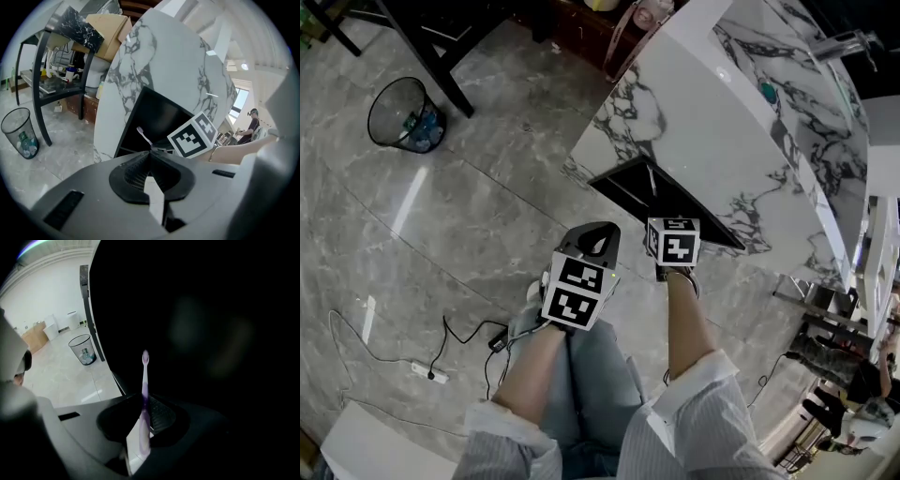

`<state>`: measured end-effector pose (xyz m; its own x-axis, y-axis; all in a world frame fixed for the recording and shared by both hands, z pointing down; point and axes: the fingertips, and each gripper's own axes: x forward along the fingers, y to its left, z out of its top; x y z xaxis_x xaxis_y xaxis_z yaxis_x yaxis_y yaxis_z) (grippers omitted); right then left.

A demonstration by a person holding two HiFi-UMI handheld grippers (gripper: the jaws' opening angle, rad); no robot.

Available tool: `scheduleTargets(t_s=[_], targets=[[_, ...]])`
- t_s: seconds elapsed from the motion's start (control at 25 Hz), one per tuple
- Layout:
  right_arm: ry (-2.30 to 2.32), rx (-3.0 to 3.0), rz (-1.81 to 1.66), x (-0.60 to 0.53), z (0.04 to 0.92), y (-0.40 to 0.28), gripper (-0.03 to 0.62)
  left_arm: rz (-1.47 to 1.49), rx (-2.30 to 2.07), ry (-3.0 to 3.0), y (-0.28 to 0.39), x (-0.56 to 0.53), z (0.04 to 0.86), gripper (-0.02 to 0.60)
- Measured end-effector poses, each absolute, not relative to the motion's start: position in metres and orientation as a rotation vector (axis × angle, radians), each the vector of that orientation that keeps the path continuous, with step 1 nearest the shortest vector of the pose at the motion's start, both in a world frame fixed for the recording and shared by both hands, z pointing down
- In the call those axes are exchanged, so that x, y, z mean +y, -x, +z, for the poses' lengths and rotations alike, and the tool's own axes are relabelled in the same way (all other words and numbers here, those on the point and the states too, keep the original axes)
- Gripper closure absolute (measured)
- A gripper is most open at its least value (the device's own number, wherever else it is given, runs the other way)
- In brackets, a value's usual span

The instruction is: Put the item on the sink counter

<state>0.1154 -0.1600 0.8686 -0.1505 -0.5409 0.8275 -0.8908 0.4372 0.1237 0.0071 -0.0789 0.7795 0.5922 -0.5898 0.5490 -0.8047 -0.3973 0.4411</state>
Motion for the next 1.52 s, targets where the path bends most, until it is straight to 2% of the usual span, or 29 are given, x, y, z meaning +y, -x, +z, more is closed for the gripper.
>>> scheduleTargets(t_s=[0.56,0.84,1.12,1.52], targets=[[-1.233,-1.767,0.504,-0.168,0.886,-0.125,0.537,0.399,-1.076,-2.132,-0.005,-0.082,0.774,0.566],[-1.223,-1.77,0.537,-0.152,0.867,-0.123,0.536,0.429,-1.091,-2.111,0.001,-0.075,0.754,0.566],[-1.174,-1.745,0.627,-0.109,0.816,-0.117,0.537,0.461,-1.097,-2.044,0.012,-0.053,0.699,0.566],[-1.21,-1.816,0.778,-0.072,0.693,-0.095,0.537,0.517,-1.077,-2.075,0.001,-0.037,0.587,0.566]])
